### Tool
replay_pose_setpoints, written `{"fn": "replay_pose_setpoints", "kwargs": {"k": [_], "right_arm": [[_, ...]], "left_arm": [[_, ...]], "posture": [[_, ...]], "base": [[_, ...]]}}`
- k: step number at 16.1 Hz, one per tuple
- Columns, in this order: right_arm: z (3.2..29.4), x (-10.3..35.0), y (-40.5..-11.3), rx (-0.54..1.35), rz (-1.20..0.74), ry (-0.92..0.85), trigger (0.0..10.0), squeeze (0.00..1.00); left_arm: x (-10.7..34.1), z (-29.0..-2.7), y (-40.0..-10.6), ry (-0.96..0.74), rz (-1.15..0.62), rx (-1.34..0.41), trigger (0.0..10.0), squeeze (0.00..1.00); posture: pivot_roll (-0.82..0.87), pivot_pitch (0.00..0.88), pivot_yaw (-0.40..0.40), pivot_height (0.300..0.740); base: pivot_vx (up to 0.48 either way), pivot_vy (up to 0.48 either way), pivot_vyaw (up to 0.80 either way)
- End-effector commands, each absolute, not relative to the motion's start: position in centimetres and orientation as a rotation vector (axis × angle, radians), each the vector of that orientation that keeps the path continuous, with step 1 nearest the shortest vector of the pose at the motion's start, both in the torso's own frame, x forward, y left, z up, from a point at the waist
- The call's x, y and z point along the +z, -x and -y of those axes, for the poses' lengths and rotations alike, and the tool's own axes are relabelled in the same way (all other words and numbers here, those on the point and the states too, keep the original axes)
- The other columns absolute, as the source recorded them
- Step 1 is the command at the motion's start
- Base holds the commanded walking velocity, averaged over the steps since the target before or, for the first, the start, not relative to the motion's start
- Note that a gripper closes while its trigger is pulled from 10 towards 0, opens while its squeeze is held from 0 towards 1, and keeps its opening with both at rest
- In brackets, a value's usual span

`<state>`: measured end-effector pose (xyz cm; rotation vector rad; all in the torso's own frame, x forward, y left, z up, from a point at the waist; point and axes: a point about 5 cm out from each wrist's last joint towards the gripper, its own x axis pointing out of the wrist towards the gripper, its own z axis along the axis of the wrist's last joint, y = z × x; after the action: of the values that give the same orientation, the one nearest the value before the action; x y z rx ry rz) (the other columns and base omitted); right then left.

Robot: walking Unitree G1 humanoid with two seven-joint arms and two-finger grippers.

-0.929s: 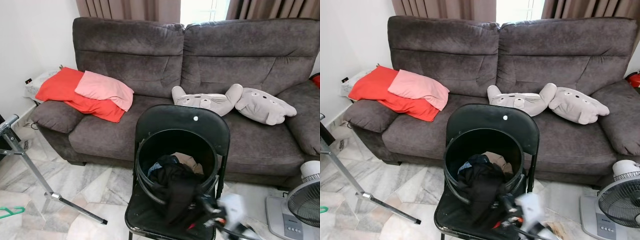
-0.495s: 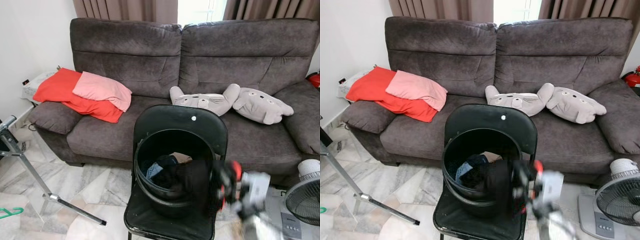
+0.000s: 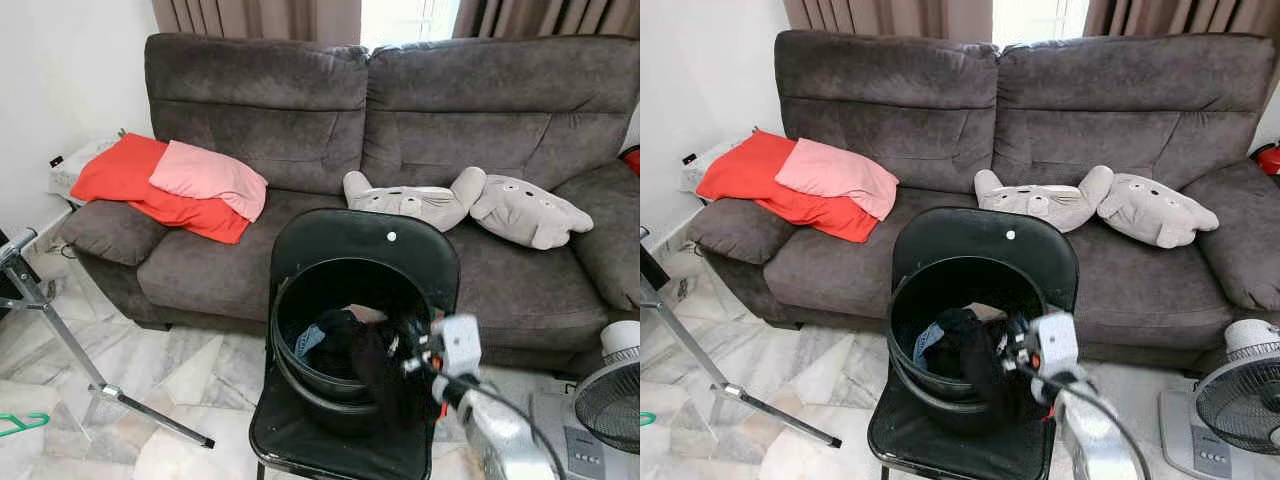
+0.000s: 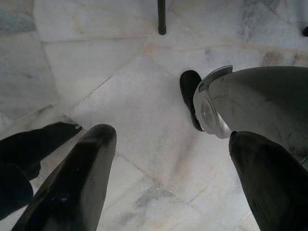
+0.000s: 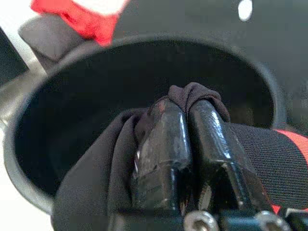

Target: Hang hanger

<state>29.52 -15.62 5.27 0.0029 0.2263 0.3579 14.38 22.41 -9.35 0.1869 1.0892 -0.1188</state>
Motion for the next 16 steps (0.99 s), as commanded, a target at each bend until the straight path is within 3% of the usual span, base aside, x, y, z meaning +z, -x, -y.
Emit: {"fn": "replay_pose_setpoints", "kwargs": {"k": [1,6,16], "right_arm": [[15.3,5.1,-29.4,0.37,-0.24,-0.005,0.0,0.0],[13.2,4.8,-27.6,0.632,-0.219,0.016,0.0,0.0],[13.2,1.6,-26.8,0.766,-0.412,0.237,0.0,0.0]], "left_arm": [[-9.5,-22.5,-14.0,-0.182,-1.109,-0.118,10.0,0.0],[-9.5,-22.5,-13.9,-0.191,-1.114,-0.123,10.0,0.0],[-9.6,-22.5,-13.7,-0.194,-1.123,-0.123,10.0,0.0]], "posture": [[0.04,0.0,0.047,0.74],[0.04,0.0,0.047,0.74],[0.06,0.0,0.042,0.74]], "base": [[0.0,0.0,0.0],[0.0,0.0,0.0],[0.0,0.0,0.0]]}}
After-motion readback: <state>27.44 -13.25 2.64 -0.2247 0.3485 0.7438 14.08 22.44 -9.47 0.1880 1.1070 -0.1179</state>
